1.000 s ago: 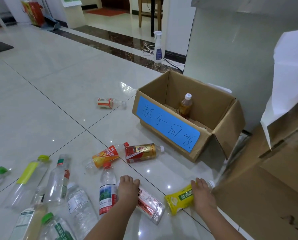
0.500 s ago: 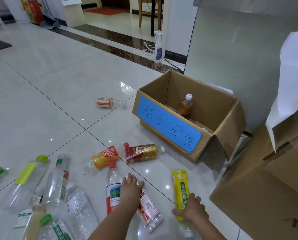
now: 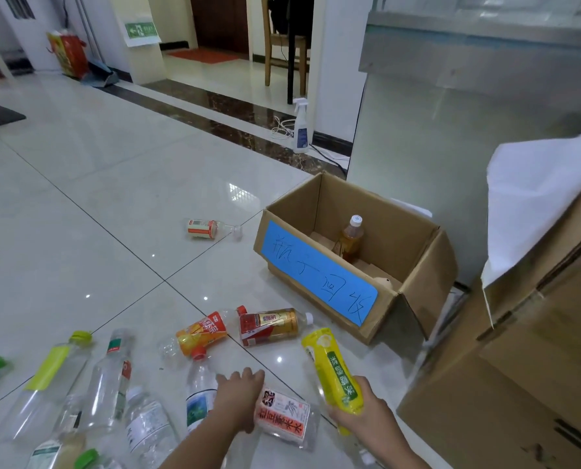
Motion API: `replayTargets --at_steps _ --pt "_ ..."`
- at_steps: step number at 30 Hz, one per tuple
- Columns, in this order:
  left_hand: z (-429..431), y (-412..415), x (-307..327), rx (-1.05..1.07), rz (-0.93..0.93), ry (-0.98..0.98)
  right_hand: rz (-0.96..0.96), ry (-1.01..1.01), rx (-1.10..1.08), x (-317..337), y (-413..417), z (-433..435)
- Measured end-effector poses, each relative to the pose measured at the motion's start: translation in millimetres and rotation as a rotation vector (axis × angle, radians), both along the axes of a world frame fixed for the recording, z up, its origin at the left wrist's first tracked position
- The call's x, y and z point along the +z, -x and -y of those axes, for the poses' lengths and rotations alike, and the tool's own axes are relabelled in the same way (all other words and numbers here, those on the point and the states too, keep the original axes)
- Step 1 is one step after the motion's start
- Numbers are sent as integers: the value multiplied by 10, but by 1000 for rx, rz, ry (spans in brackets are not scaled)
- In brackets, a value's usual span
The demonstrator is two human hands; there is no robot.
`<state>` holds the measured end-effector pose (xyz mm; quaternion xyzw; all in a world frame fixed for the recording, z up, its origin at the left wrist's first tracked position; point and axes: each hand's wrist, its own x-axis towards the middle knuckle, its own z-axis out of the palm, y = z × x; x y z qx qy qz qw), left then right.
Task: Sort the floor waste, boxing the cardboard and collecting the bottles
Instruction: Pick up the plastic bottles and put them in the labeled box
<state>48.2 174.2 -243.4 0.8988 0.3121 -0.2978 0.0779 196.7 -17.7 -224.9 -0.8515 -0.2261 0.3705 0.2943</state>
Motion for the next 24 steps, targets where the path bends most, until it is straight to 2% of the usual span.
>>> replayTargets --at_steps 3,7,11,14,16,20,24 --pt "-218 32 425 -17 80 139 4 -208 -130 316 -81 -91" --pt "-666 -38 992 198 316 421 21 -453 -423 803 -274 -373" --pt "-840 -434 1693 405 610 571 -39 -473 -691 1161 -570 -776" --pt "-781 -981 2013 458 802 542 -221 -498 -809 1489 -845 -1091" --pt "-636 -1302 2100 466 849 574 -251 -409 -789 1626 -960 -1183" --pt "-341 -1494 1821 442 725 504 42 -304 -687 1489 -893 -1003" --pt "-237 -1082 1273 505 695 477 205 -251 -526 1122 -620 -630"
